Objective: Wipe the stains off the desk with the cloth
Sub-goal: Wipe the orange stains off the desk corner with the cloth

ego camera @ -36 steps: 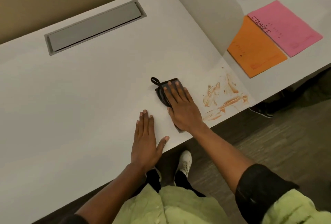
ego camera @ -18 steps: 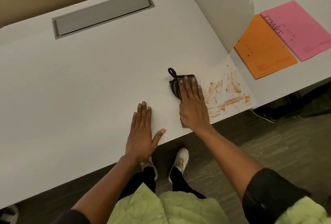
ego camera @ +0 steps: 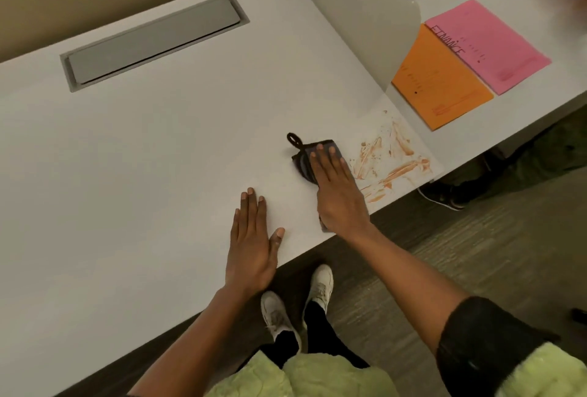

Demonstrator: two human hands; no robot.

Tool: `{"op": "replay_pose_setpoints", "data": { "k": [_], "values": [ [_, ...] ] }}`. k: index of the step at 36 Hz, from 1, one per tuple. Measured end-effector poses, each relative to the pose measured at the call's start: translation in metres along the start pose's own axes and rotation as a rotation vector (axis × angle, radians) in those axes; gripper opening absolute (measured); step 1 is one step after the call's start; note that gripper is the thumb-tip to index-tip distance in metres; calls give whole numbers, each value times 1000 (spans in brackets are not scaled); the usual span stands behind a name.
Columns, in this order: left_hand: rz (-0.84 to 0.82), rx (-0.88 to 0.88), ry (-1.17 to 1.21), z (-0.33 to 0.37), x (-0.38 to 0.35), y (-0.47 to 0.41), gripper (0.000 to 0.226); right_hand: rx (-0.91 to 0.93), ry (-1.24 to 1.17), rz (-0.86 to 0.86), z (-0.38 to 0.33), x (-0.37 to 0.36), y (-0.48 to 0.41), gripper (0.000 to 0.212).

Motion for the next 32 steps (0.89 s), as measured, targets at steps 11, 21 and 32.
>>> {"op": "replay_pose_setpoints", "data": {
  "k": [11,21,32],
  "values": [
    [-139,-206,-59,-22,14,0,130,115,0,-64,-71,-24,41,92],
    [-154,-200,-53,-22,16,3,138,-36,10,17,-24,-1,2,86],
    [-100,-189,-41,-19,16,2,138,-27,8,9,-66,-18,20,87]
  ]
}}
Point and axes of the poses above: each hand's wrist, its own y-axis away from the middle knuckle, its own x-axis out of the back of the hand, z = x × y, the point moved 6 cm from there along -y, towards the middle knuckle, and after that the axes turned 5 degrees about -z, right-handed, at the moved point
